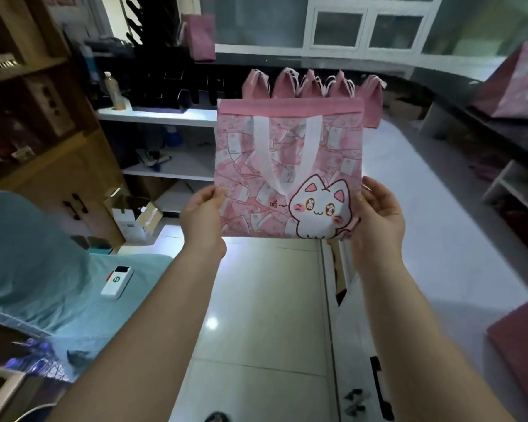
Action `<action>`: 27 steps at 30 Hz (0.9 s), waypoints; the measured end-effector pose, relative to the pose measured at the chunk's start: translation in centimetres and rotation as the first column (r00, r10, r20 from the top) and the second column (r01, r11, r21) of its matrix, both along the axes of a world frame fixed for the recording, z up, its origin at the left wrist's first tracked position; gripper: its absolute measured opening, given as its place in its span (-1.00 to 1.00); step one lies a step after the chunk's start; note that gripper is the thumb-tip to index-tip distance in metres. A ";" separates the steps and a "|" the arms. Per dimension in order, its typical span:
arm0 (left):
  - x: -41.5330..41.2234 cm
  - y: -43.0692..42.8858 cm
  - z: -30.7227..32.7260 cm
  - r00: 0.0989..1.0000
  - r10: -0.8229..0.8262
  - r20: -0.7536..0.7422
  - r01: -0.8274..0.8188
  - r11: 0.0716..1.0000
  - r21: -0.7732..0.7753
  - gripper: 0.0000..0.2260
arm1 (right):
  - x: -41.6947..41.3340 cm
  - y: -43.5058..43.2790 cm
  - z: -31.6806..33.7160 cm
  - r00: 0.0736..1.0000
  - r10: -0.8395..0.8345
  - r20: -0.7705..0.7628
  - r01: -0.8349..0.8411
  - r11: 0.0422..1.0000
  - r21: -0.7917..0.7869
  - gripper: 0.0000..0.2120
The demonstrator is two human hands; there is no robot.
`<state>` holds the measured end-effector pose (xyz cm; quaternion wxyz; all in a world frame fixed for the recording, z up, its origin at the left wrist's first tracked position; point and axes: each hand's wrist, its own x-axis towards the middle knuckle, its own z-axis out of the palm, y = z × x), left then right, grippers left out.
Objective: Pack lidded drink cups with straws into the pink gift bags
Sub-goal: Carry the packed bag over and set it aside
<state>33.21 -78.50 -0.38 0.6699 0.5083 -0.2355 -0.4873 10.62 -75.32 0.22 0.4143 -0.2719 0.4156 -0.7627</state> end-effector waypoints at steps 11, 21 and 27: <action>-4.7 -24.6 -2.2 0.983 -0.181 0.000 0.181 0.981 -0.066 -0.84 | -3.0 -20.6 -0.1 0.978 -0.205 0.033 0.205 0.979 0.009 -0.84; -21.7 -40.9 0.8 0.840 -0.542 -0.026 0.541 0.840 -0.024 -0.86 | -16.7 -29.6 2.9 0.866 -0.499 0.018 0.498 0.866 0.041 -0.80; -34.5 -45.3 3.2 0.746 -0.660 -0.094 0.654 0.752 -0.087 -0.79 | -27.2 -30.7 5.9 0.827 -0.556 0.084 0.555 0.831 0.036 -0.77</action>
